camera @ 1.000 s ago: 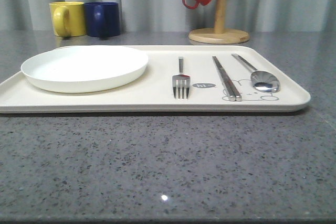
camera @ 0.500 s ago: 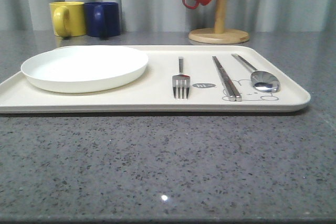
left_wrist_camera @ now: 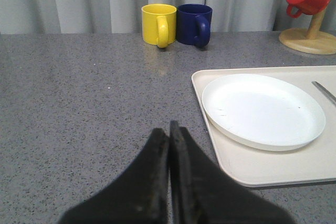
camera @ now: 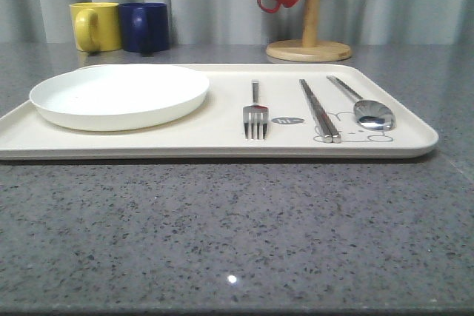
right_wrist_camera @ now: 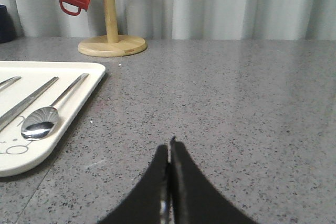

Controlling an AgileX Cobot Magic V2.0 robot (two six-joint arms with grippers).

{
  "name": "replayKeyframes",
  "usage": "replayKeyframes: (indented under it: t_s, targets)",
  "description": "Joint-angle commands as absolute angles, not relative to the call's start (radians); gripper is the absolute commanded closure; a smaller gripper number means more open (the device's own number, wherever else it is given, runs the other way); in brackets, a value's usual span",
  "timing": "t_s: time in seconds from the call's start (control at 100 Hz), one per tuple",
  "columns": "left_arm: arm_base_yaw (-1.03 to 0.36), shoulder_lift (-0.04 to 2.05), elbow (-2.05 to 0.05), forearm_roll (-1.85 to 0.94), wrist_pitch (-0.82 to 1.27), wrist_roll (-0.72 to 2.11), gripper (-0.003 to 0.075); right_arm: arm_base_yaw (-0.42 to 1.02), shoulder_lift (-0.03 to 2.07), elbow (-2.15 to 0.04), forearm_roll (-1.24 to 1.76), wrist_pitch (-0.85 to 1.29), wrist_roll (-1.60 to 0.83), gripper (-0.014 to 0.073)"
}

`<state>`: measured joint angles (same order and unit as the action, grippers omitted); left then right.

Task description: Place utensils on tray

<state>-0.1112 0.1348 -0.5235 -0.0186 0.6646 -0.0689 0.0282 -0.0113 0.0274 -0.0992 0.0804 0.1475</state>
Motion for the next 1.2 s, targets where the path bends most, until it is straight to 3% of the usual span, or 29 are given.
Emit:
replayKeyframes:
  t_s: [0.0, 0.37, 0.66, 0.92, 1.19]
  targets:
    - [-0.116, 0.151, -0.55, -0.028, 0.587, -0.07, 0.0739, 0.026, -0.016, 0.028, -0.102, 0.009, 0.137, 0.0662]
    - [-0.116, 0.155, -0.516, -0.016, 0.566, -0.07, 0.074, 0.026, -0.016, 0.028, -0.102, 0.009, 0.137, 0.0662]
    - [-0.093, 0.095, -0.185, 0.1, 0.11, -0.159, 0.0739, 0.026, -0.016, 0.028, -0.102, 0.009, 0.137, 0.0662]
    - [-0.049, -0.04, 0.03, 0.066, 0.024, -0.159, 0.0739, 0.026, -0.016, 0.028, -0.102, 0.009, 0.137, 0.0662]
    - [-0.045, -0.039, 0.032, 0.058, 0.035, -0.154, 0.0739, 0.026, -0.015, 0.028, -0.102, 0.009, 0.137, 0.0662]
